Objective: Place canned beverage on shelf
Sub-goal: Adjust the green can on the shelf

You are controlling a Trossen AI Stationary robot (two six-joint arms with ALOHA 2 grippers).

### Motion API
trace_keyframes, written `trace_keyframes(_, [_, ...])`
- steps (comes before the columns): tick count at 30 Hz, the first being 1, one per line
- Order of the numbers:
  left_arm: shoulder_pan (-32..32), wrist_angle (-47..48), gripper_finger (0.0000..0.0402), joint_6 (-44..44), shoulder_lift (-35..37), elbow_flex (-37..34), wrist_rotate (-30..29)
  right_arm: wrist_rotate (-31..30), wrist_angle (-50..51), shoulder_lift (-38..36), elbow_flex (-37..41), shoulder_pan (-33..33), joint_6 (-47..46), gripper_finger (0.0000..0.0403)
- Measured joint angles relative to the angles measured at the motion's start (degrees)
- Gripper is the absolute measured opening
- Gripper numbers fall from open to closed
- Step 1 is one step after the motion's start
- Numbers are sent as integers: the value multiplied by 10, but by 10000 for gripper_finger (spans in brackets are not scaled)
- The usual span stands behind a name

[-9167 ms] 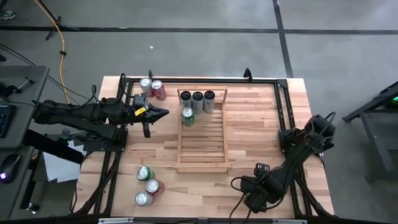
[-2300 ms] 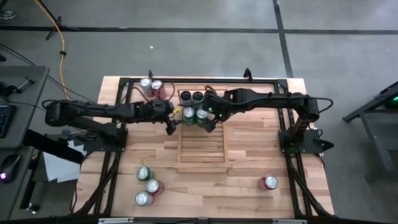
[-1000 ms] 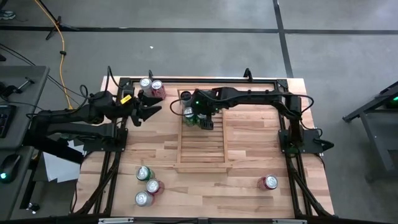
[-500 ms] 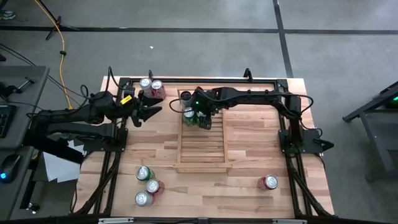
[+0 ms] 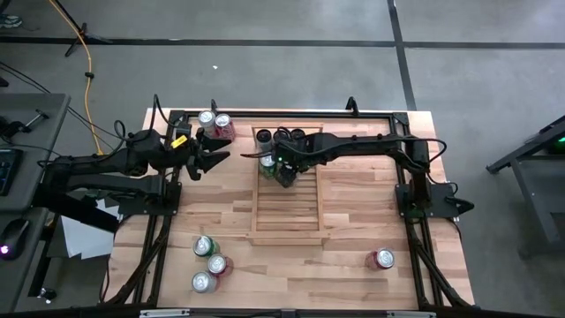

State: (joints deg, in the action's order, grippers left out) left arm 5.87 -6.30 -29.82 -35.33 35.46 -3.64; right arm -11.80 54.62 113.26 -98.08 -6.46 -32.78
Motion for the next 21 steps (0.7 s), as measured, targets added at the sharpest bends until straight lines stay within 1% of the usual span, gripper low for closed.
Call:
trace_keyframes(5, [0, 0, 282, 0, 0, 0, 0, -65, 0, 0, 0, 4, -104, 254])
trace_keyframes(7, [0, 0, 282, 0, 0, 0, 0, -76, 0, 0, 0, 2, -131, 254])
trace_keyframes(14, [0, 0, 282, -1, 0, 0, 0, -72, 1, 0, 0, 1, -185, 254])
trace_keyframes(21, [0, -1, 282, -1, 0, 0, 0, -67, -8, 13, -1, -2, -201, 255])
